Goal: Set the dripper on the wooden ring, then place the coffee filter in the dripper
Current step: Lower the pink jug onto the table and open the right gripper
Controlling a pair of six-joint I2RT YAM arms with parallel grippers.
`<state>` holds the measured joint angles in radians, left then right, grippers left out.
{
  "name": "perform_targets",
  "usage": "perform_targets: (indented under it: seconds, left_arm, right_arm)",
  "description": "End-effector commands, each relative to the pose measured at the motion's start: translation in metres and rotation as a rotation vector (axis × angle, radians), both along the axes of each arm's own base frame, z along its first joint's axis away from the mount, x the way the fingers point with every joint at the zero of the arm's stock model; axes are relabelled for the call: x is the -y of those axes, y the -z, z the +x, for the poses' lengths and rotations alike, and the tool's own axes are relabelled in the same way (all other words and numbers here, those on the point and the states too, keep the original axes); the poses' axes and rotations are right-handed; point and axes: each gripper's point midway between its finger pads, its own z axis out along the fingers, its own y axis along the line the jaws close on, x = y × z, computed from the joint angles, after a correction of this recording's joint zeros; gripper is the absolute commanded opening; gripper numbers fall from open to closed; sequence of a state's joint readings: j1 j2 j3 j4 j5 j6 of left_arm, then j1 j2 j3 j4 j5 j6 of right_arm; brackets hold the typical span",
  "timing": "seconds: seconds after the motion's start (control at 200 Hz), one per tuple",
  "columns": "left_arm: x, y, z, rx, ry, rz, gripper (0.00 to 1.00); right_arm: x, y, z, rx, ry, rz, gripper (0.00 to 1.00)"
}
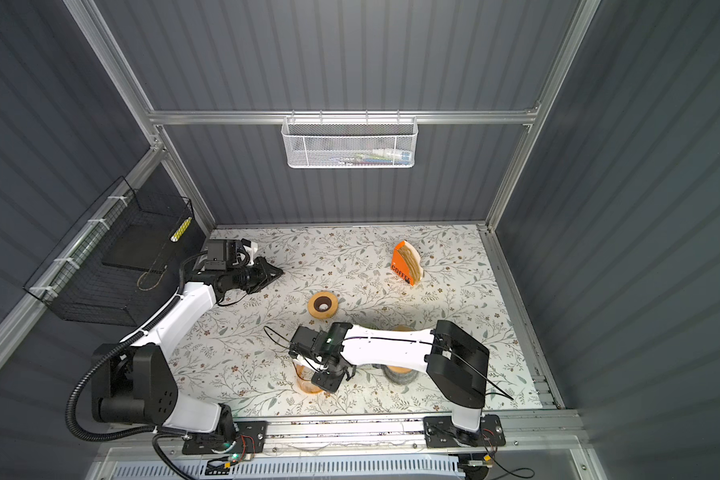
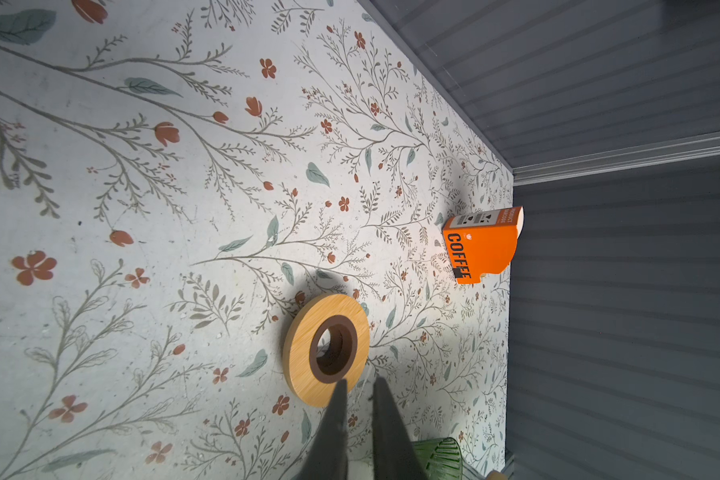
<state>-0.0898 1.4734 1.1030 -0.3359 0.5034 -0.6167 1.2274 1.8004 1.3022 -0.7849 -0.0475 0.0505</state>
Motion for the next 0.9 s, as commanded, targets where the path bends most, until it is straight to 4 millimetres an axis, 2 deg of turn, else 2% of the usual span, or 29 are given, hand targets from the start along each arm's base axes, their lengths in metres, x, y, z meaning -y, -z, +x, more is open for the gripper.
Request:
perform_targets:
  seconds: [0.0, 0.315, 0.896]
  left_arm:
    - [0.000, -0.007, -0.002, 0.023, 0.014, -0.013, 0.14]
    - [0.000, -0.009, -0.003, 0.025, 0.012, -0.015, 0.14]
    - [0.000, -0.012, -0.004, 0.033, 0.011, -0.016, 0.14]
  right_arm:
    - [0.002, 0.002, 0.003, 0.027, -0.011, -0.018, 0.14]
    - [0.003, -0.005, 0.009, 0.063, -0.008, -0.021, 0.33]
    - [0.007, -0.014, 0.023, 0.145, 0.005, -0.044, 0.36]
